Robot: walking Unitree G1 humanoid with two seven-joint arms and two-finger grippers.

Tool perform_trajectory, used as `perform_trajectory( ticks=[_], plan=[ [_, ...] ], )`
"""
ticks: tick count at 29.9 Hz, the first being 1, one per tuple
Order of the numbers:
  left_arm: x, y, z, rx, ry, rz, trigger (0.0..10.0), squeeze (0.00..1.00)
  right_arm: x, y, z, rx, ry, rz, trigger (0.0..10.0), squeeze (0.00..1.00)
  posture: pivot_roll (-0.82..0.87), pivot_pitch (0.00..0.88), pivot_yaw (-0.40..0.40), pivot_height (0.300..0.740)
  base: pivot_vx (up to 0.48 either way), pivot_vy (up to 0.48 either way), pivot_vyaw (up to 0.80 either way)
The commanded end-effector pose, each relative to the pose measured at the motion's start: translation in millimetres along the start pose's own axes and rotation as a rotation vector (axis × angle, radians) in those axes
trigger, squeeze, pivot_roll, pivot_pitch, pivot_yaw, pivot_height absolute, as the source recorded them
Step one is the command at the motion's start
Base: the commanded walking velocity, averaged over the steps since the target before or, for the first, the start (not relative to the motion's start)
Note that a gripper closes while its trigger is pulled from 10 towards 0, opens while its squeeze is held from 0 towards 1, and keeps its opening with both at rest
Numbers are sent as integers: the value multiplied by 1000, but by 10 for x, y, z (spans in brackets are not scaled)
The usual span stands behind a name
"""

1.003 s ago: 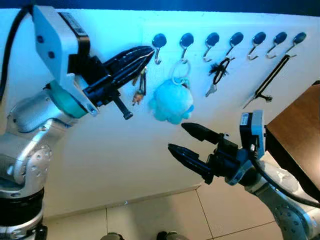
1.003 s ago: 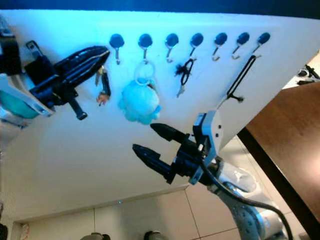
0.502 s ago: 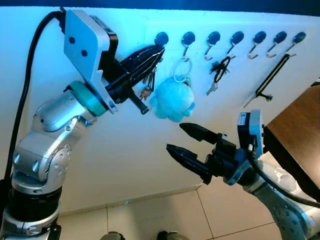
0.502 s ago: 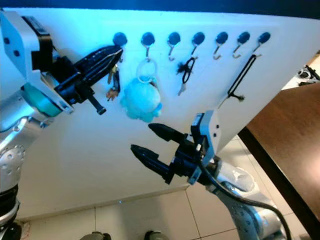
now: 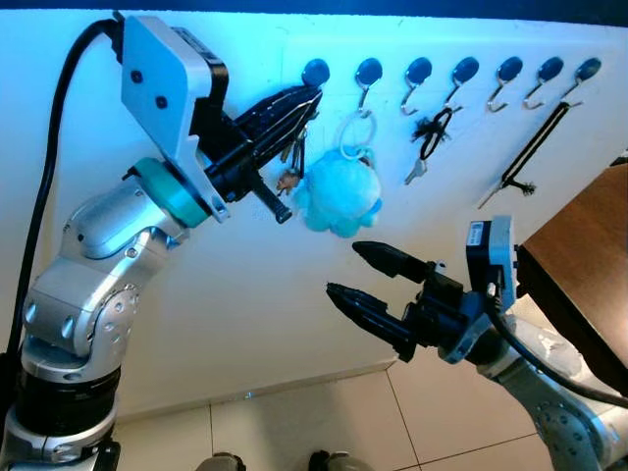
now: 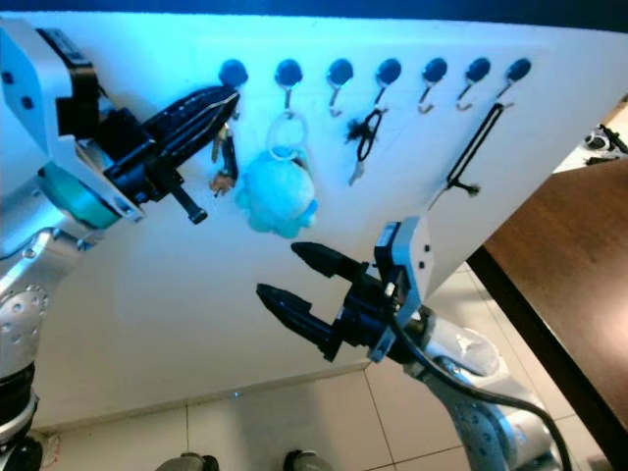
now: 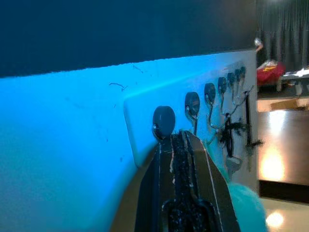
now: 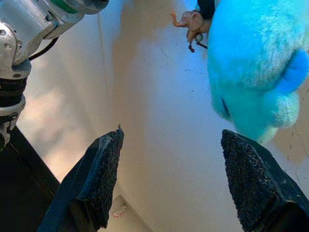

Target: Hang keys on a hook

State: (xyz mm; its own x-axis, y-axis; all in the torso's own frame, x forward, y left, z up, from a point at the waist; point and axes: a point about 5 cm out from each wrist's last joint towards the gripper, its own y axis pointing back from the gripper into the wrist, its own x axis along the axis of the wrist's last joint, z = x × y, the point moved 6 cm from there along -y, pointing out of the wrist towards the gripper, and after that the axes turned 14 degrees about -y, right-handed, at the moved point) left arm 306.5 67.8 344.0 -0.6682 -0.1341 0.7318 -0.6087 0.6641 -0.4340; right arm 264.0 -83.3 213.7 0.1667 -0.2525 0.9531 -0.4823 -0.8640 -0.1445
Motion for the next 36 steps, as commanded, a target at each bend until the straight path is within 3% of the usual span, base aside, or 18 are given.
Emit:
perform_trajectory(
  ticks=[1, 8, 15, 24, 28, 30, 33, 36],
  plan=[
    [-67, -60, 77, 0, -46, -30, 10000, 0, -42, 9, 13, -5, -5, -11, 10000, 0, 7, 70, -2, 740, 0, 0, 0],
    [-109, -85, 111, 11, -116, -51, 10000, 0, -51, 8, 21, -8, -7, -12, 10000, 0, 7, 69, 0, 740, 0, 0, 0],
    [-52, -27, -76, 112, -150, -31, 10000, 0, -67, 14, 30, -11, -12, -13, 10000, 0, 8, 69, 1, 740, 0, 0, 0],
    [38, 54, -144, 132, -167, 0, 10000, 0, -83, 12, 30, -12, -16, -15, 10000, 0, 12, 69, 3, 740, 0, 0, 0],
    [37, 87, -142, 149, -319, -31, 10000, 0, -82, 21, 25, -12, -18, -17, 10000, 0, 12, 81, 2, 740, 0, 0, 0],
    [30, 91, -128, 146, -338, -36, 10000, 0, -84, 21, 25, -12, -19, -17, 10000, 0, 12, 81, 2, 740, 0, 0, 0],
    [-1, 106, -109, 142, -336, -46, 10000, 0, -87, 21, 23, -12, -20, -18, 10000, 0, 13, 83, 2, 740, 0, 0, 0],
    [-60, 153, -129, 162, -280, -63, 10000, 0, -94, 21, 17, -11, -22, -19, 10000, 0, 12, 85, 2, 740, 0, 0, 0]
  ],
)
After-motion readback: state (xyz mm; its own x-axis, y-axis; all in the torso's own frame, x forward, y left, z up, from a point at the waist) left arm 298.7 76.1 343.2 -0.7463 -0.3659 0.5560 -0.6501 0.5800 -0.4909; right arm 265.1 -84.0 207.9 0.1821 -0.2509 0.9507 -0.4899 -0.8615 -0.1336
